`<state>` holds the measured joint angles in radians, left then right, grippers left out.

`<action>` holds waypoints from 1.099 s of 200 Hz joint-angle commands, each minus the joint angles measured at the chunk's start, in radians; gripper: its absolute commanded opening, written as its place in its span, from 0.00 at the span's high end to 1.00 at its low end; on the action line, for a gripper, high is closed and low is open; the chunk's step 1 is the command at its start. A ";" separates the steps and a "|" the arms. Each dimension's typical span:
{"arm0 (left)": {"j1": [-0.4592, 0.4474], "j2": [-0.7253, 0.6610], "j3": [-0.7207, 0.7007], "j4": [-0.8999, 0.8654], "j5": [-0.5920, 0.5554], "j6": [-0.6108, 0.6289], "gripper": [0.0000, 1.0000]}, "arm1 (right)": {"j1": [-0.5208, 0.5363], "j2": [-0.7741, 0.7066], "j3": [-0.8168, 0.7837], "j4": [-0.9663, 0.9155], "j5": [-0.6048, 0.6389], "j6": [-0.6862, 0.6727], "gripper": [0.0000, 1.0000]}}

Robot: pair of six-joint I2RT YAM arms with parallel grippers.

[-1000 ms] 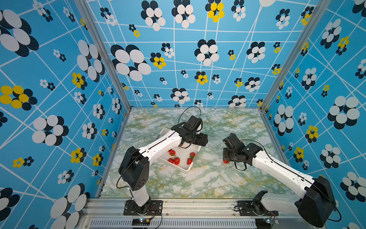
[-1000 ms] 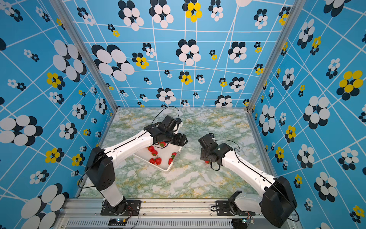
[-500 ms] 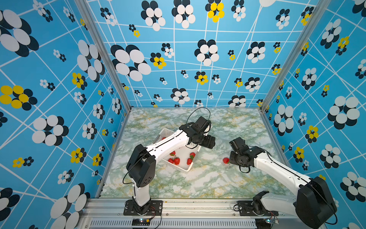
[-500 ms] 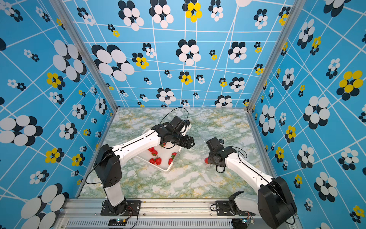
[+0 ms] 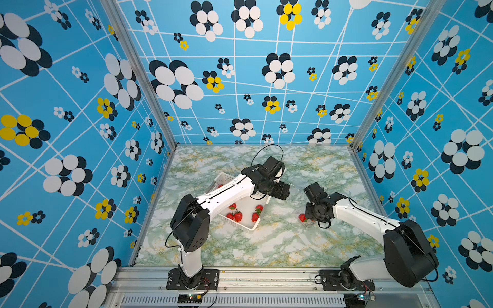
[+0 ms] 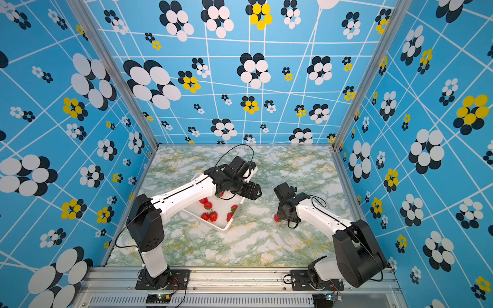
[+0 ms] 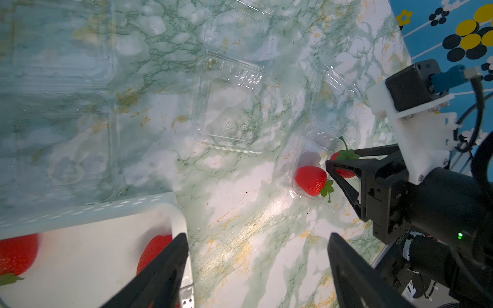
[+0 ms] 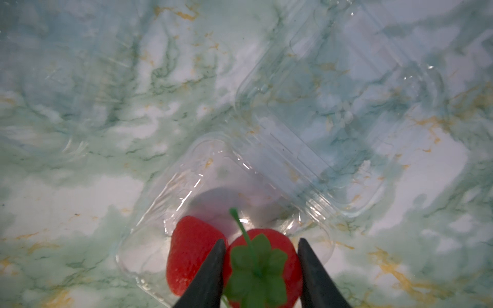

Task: Pack strawberries into containers
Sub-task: Place the strawberry in the packing box.

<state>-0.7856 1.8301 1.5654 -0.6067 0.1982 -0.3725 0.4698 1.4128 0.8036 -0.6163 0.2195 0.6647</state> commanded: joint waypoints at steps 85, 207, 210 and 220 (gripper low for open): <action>0.035 -0.049 -0.047 0.001 -0.023 0.007 0.16 | -0.008 0.037 0.022 0.012 -0.014 -0.025 0.46; 0.144 -0.212 -0.195 0.007 -0.095 -0.014 0.16 | 0.072 -0.029 0.270 -0.069 -0.080 -0.148 0.45; 0.152 -0.222 -0.202 0.006 -0.097 -0.016 0.16 | 0.084 -0.017 0.287 -0.071 -0.079 -0.152 0.45; 0.184 -0.257 -0.235 0.005 -0.100 -0.022 0.16 | 0.118 0.022 0.344 -0.077 -0.088 -0.168 0.46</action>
<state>-0.6617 1.6608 1.3949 -0.5976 0.1333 -0.3771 0.5182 1.3777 1.0431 -0.6533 0.1761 0.5602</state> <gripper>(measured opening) 0.843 0.549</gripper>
